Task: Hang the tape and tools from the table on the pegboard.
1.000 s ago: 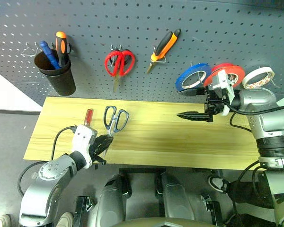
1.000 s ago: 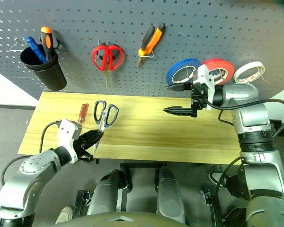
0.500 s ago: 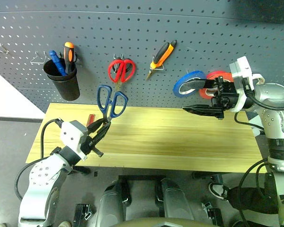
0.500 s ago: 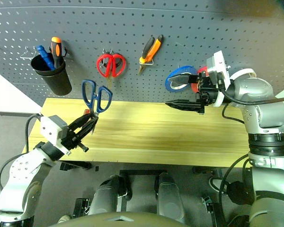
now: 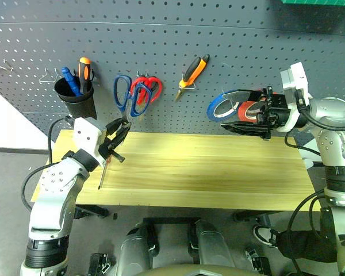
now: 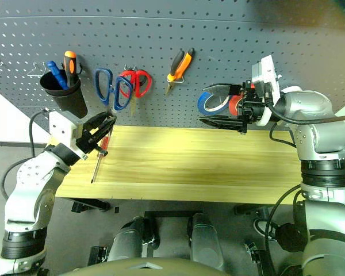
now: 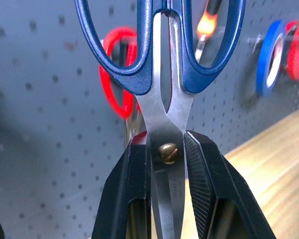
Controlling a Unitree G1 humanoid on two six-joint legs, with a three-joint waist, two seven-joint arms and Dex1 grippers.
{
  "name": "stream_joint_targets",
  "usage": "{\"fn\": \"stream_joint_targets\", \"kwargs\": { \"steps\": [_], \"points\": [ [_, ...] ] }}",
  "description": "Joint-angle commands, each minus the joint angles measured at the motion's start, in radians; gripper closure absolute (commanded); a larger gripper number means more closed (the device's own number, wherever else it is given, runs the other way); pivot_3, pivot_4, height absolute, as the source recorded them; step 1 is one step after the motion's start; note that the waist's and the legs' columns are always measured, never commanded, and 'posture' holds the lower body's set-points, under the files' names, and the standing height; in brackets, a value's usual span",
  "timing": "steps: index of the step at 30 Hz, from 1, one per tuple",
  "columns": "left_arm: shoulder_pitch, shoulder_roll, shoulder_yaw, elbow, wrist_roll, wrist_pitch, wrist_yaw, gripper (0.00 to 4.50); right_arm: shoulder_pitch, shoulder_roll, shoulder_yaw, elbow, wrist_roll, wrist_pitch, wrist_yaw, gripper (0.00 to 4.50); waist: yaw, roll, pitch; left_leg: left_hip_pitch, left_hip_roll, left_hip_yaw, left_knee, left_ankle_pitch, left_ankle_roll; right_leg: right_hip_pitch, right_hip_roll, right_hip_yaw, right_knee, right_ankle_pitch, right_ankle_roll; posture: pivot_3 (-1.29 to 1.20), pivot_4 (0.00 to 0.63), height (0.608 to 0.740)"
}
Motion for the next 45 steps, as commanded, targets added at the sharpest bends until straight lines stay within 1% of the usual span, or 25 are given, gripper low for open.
{"fn": "stream_joint_targets", "kwargs": {
  "steps": [1,2,11,18,21,25,31,33,34,36,38,42,43,45],
  "points": [
    [-0.009,0.003,-0.024,0.015,0.006,-0.026,-0.013,3.84,-0.009,0.0,-0.017,-0.01,0.002,-0.022,-0.009,0.0,0.0,0.001,0.0,0.0,0.0,0.0,0.0,0.001,-0.001,0.0,0.0,0.0,0.0,0.0,0.0,-0.13,0.104,0.73],
    [-0.012,0.001,-0.03,0.022,0.012,-0.034,-0.014,3.84,-0.005,-0.002,-0.02,-0.012,0.002,-0.022,-0.01,0.0,0.001,0.001,0.0,0.0,0.0,0.0,0.0,0.002,-0.003,0.0,0.0,0.0,0.0,0.0,0.0,-0.13,0.104,0.73],
    [-0.101,-0.018,-0.093,0.052,0.052,-0.034,0.008,3.84,0.012,-0.015,-0.027,-0.018,-0.004,-0.027,-0.018,0.0,0.0,0.001,-0.001,0.0,0.0,0.0,0.004,0.002,-0.003,0.001,0.0,0.0,0.002,0.0,0.0,-0.15,0.104,0.73],
    [-0.157,-0.028,-0.101,0.067,0.054,0.046,0.048,3.84,0.019,-0.025,-0.026,-0.017,-0.017,-0.044,-0.02,0.0,-0.001,0.001,-0.001,0.0,0.001,0.0,0.007,0.003,-0.001,0.001,0.0,0.001,0.006,0.0,0.0,-0.15,0.103,0.73],
    [-0.207,-0.041,-0.099,0.119,0.065,0.087,0.086,3.84,0.021,-0.024,-0.026,-0.016,-0.022,-0.049,-0.022,0.0,0.002,0.001,-0.002,0.0,0.001,0.0,0.009,0.003,-0.001,0.001,0.0,0.001,0.008,0.0,0.0,-0.15,0.102,0.73],
    [-0.255,-0.041,-0.125,0.19,0.087,0.108,0.089,3.84,0.018,-0.018,-0.022,-0.014,-0.027,-0.056,-0.03,0.0,0.0,0.001,-0.002,0.0,0.0,0.0,0.011,0.002,0.0,0.0,-0.001,0.001,0.012,0.0,0.0,-0.15,0.1,0.73],
    [-0.343,-0.086,-0.157,0.325,0.12,0.087,0.113,3.84,0.008,-0.007,-0.013,-0.004,-0.037,-0.069,-0.04,0.0,0.001,0.001,-0.002,0.0,0.0,0.0,0.012,0.002,0.0,0.0,-0.001,0.001,0.014,0.0,0.001,-0.15,0.101,0.73],
    [-0.365,-0.101,-0.155,0.354,0.127,0.067,0.123,3.12,0.007,-0.006,-0.011,-0.003,-0.039,-0.073,-0.042,0.0,0.001,0.001,-0.002,0.0,0.0,0.0,0.012,0.002,0.0,0.0,-0.001,0.001,0.014,0.0,0.001,-0.15,0.102,0.73],
    [-0.371,-0.109,-0.152,0.362,0.131,0.059,0.13,2.91,0.007,-0.005,-0.011,-0.003,-0.041,-0.076,-0.043,0.0,0.0,0.001,-0.002,0.0,0.0,0.0,0.012,0.002,0.0,0.0,-0.001,0.001,0.014,0.0,0.001,-0.15,0.104,0.73],
    [-0.376,-0.117,-0.148,0.37,0.134,0.049,0.139,2.23,0.009,-0.005,-0.011,-0.003,-0.043,-0.079,-0.044,0.0,0.0,0.001,-0.002,0.0,0.0,0.0,0.012,0.002,0.0,0.0,-0.001,0.001,0.014,-0.001,0.001,-0.16,0.104,0.73],
    [-0.369,-0.115,-0.148,0.361,0.147,0.034,0.15,1.63,0.013,-0.007,-0.013,-0.007,-0.045,-0.081,-0.045,0.0,0.0,0.001,-0.002,0.0,0.0,0.0,0.012,0.002,0.0,0.0,-0.001,0.001,0.014,-0.001,0.001,-0.16,0.107,0.73],
    [-0.343,-0.114,-0.133,0.315,0.144,0.025,0.164,0.25,0.019,-0.01,-0.016,-0.017,-0.043,-0.077,-0.046,0.0,0.0,0.001,-0.002,0.0,0.0,0.0,0.012,0.003,0.0,0.0,-0.001,0.001,0.015,-0.001,0.001,-0.15,0.11,0.73],
    [-0.327,-0.11,-0.124,0.286,0.134,0.031,0.162,0.03,0.022,-0.011,-0.015,-0.023,-0.042,-0.074,-0.046,0.0,0.0,0.001,-0.002,0.0,0.0,0.0,0.012,0.003,0.0,0.0,-0.001,0.001,0.015,-0.001,0.001,-0.15,0.111,0.73],
    [-0.288,-0.1,-0.103,0.218,0.103,0.061,0.15,0.03,0.028,-0.013,-0.013,-0.037,-0.034,-0.064,-0.041,0.0,0.0,0.001,-0.002,0.0,0.0,0.0,0.012,0.002,0.0,0.0,-0.001,0.002,0.015,-0.001,0.001,-0.14,0.111,0.73]
  ]
}}
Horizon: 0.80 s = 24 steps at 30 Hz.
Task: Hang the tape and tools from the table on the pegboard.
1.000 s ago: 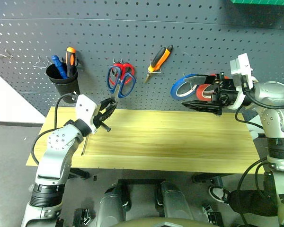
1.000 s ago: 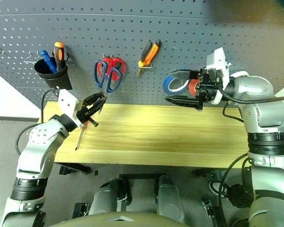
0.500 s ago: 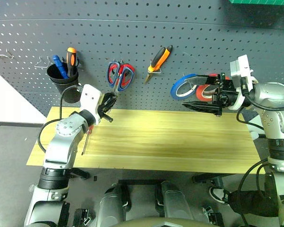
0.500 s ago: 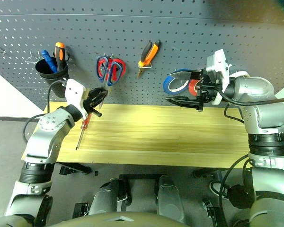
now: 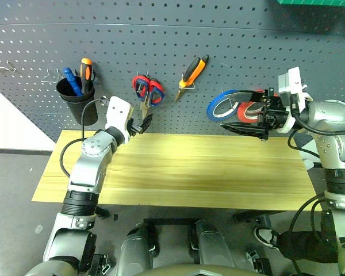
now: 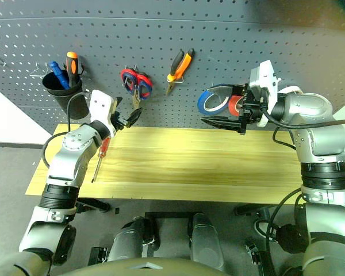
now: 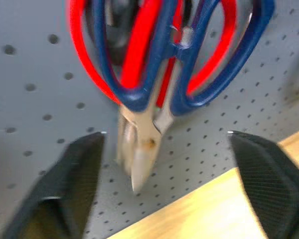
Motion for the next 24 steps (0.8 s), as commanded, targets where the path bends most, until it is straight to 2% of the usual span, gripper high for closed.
{"fn": "stream_joint_targets", "kwargs": {
  "steps": [1,5,11,16,20,24],
  "points": [
    [0.049,0.018,0.044,-0.139,-0.045,0.028,-0.013,0.03,0.003,-0.01,-0.016,-0.047,0.022,0.004,0.007,0.0,0.0,0.0,0.0,0.0,0.0,0.0,0.0,0.0,0.0,0.0,0.0,0.0,0.0,0.0,0.0,-0.14,0.111,0.73],
    [0.162,0.039,0.098,-0.298,-0.111,0.137,-0.007,0.03,0.008,0.005,0.006,-0.078,0.049,0.053,0.013,0.0,0.0,0.0,0.0,0.0,0.0,0.0,0.0,0.0,0.0,0.0,0.0,0.0,0.001,0.0,0.0,-0.12,0.116,0.73],
    [0.304,0.077,0.153,-0.432,-0.146,0.274,0.017,0.03,0.011,0.035,0.086,-0.113,0.059,0.146,0.009,0.0,0.002,0.0,-0.001,0.001,0.0,-0.001,0.0,0.0,0.0,0.0,0.0,0.001,0.001,0.0,0.0,-0.07,0.122,0.73],
    [0.364,0.077,0.201,-0.423,-0.191,0.322,0.013,0.03,-0.003,0.097,0.187,-0.108,0.004,0.168,-0.03,0.0,0.009,0.0,-0.001,0.001,0.0,-0.001,0.0,-0.003,0.004,0.0,0.0,0.0,0.001,0.0,0.0,-0.04,0.128,0.73],
    [0.395,0.096,0.231,-0.371,-0.201,0.328,-0.002,0.03,-0.01,0.13,0.277,-0.083,-0.081,0.114,-0.027,0.0,0.021,0.0,-0.002,0.001,0.0,-0.001,0.0,-0.003,0.003,-0.001,0.0,0.001,0.002,0.0,0.0,-0.01,0.14,0.73],
    [0.385,0.154,0.208,-0.276,-0.13,0.311,0.008,0.03,-0.04,0.193,0.286,-0.045,-0.072,0.135,-0.043,0.0,0.033,0.0,-0.001,0.001,0.0,0.0,0.0,-0.004,0.002,-0.001,0.0,0.001,0.001,0.0,-0.001,0.02,0.185,0.73]
  ]
}}
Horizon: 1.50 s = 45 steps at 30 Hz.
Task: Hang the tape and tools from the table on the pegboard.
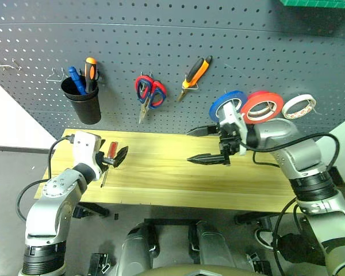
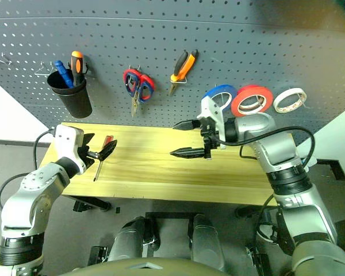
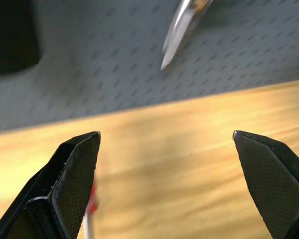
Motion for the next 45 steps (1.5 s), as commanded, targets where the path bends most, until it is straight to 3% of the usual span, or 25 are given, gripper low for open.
{"fn": "stream_joint_targets", "kwargs": {
  "steps": [1,10,19,30,37,42,45],
  "points": [
    [-0.02,0.058,0.0,0.062,0.05,-0.022,-0.004,0.03,-0.044,0.044,-0.001,0.018,0.002,-0.004,-0.011,0.0,0.004,0.0,0.001,0.0,0.0,0.0,0.0,-0.001,0.0,0.0,0.0,0.0,0.0,0.0,0.0,0.02,0.185,0.73],
    [-0.21,0.064,-0.018,0.288,0.094,0.001,0.052,0.03,-0.11,0.07,0.019,0.183,-0.068,-0.045,0.023,0.0,0.047,0.002,0.021,0.0,0.0,0.0,0.0,-0.003,0.004,-0.001,-0.005,0.0,-0.001,-0.003,-0.004,0.06,0.289,0.73],
    [-0.385,0.032,-0.055,0.508,0.165,-0.003,0.127,0.03,-0.143,0.039,0.011,0.259,-0.112,-0.064,0.058,0.0,0.052,0.002,0.096,0.0,-0.001,0.0,0.0,-0.001,0.007,-0.001,-0.009,0.0,0.0,-0.003,-0.005,0.04,0.392,0.73],
    [-0.526,-0.058,-0.08,0.716,0.2,-0.02,0.185,0.03,-0.107,-0.007,-0.013,0.235,-0.128,-0.044,0.037,0.0,0.053,0.001,0.183,-0.001,-0.002,0.0,0.0,0.002,0.009,-0.002,-0.013,0.0,0.003,-0.002,-0.002,0.01,0.463,0.73],
    [-0.616,-0.083,-0.067,0.874,0.215,0.003,0.246,0.03,-0.078,-0.034,-0.023,0.198,-0.118,-0.016,0.029,0.0,0.049,0.0,0.209,-0.001,-0.002,0.0,-0.001,0.004,0.009,-0.002,-0.014,0.0,0.003,-0.001,0.0,-0.01,0.476,0.73],
    [-0.614,-0.082,-0.066,0.866,0.206,0.05,0.242,1.09,-0.071,-0.044,-0.029,0.181,-0.116,-0.01,0.025,0.0,0.043,0.001,0.209,-0.001,-0.002,0.001,-0.002,0.005,0.007,-0.003,-0.014,0.0,0.003,-0.001,0.001,-0.02,0.463,0.73],
    [-0.585,-0.083,-0.058,0.811,0.198,0.097,0.248,2.1,-0.079,-0.048,-0.03,0.19,-0.121,-0.021,0.029,0.0,0.04,0.001,0.209,0.0,-0.002,0.001,-0.002,0.003,0.01,-0.003,-0.014,0.001,0.003,-0.001,0.001,-0.02,0.459,0.73]
  ]
}}
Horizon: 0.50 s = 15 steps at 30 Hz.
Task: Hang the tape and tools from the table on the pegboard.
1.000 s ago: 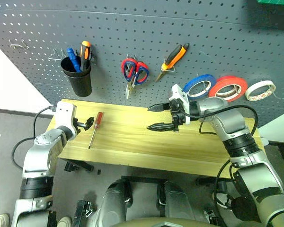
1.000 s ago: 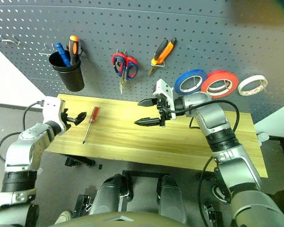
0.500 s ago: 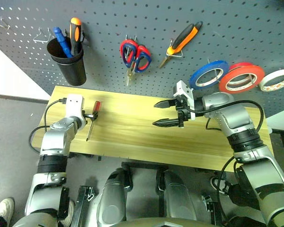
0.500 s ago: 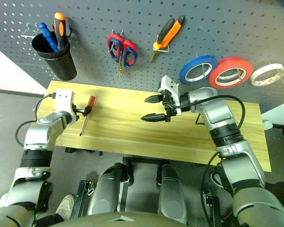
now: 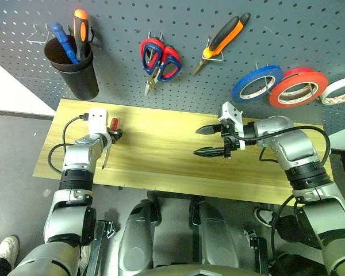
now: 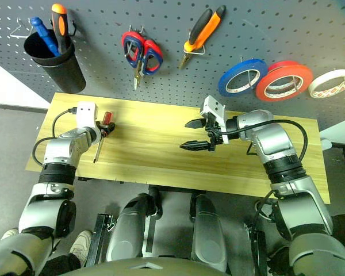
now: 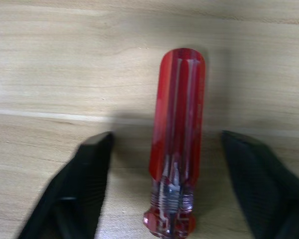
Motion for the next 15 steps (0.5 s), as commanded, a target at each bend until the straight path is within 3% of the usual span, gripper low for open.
{"fn": "stream_joint_targets", "kwargs": {
  "steps": [1,5,10,15],
  "points": [
    [0.056,0.0,0.013,-0.043,-0.003,0.075,0.013,2.44,-0.009,-0.015,-0.033,-0.023,0.006,-0.014,0.006,0.0,-0.003,0.0,0.0,0.0,0.0,0.0,0.0,0.0,0.0,0.0,0.0,0.0,0.0,0.0,0.0,-0.02,0.455,0.73],
    [0.097,-0.014,0.039,-0.107,-0.01,0.126,0.04,3.61,-0.016,-0.008,-0.029,-0.007,-0.005,-0.036,0.005,0.0,-0.013,0.0,0.0,0.0,0.0,0.0,-0.001,-0.001,-0.002,0.0,0.0,0.0,0.0,0.0,0.0,-0.02,0.45,0.73],
    [0.114,-0.017,0.047,-0.162,-0.014,0.144,0.04,3.61,-0.026,0.0,-0.029,0.018,-0.011,-0.061,0.006,0.0,-0.014,0.0,0.0,0.0,0.0,0.0,-0.002,-0.001,-0.003,0.0,0.0,0.0,-0.001,0.0,0.0,-0.01,0.426,0.73],
    [0.159,0.008,0.03,-0.337,-0.038,0.2,-0.01,3.61,-0.048,0.004,-0.049,0.033,0.02,-0.07,0.032,0.0,-0.014,0.0,-0.001,-0.002,0.0,0.0,-0.002,0.001,-0.007,-0.002,0.0,0.0,-0.002,0.0,0.001,0.0,0.355,0.73]
  ]
}}
